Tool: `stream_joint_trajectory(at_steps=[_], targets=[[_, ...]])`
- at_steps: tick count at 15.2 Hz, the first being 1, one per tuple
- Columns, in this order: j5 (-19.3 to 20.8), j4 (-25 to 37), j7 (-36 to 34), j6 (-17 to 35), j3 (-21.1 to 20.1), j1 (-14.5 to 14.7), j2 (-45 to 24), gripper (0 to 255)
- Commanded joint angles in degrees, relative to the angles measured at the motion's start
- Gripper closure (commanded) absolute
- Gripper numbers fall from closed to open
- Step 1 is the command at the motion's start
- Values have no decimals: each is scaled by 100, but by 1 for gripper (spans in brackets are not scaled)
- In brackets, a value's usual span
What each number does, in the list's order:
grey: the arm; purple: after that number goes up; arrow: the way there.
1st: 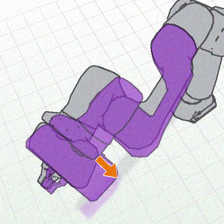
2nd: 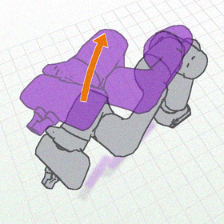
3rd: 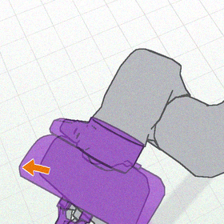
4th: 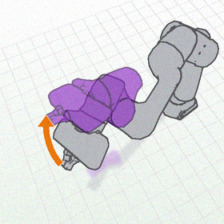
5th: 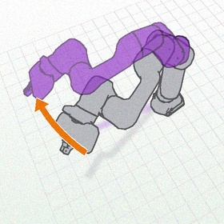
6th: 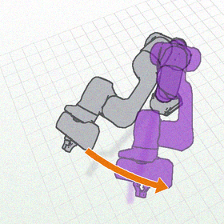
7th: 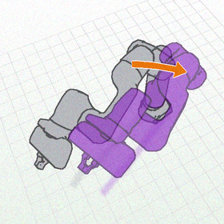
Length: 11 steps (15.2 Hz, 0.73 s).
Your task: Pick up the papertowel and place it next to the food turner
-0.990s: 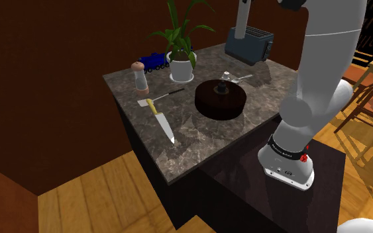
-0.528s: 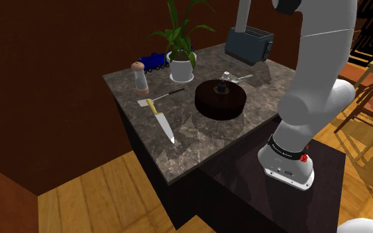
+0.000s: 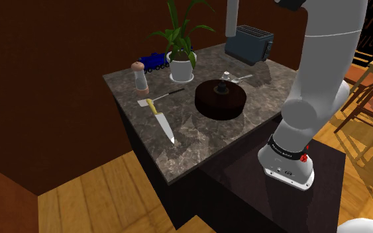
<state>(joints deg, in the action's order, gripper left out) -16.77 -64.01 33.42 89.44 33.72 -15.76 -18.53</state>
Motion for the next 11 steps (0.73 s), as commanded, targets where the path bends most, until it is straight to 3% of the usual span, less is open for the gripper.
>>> stream_joint_trajectory(at_steps=[1, 11], targets=[[184, -417, -255, 273, -50, 330, 208, 255], [597, -1339, -1423, 1167, -423, 1346, 404, 255]])
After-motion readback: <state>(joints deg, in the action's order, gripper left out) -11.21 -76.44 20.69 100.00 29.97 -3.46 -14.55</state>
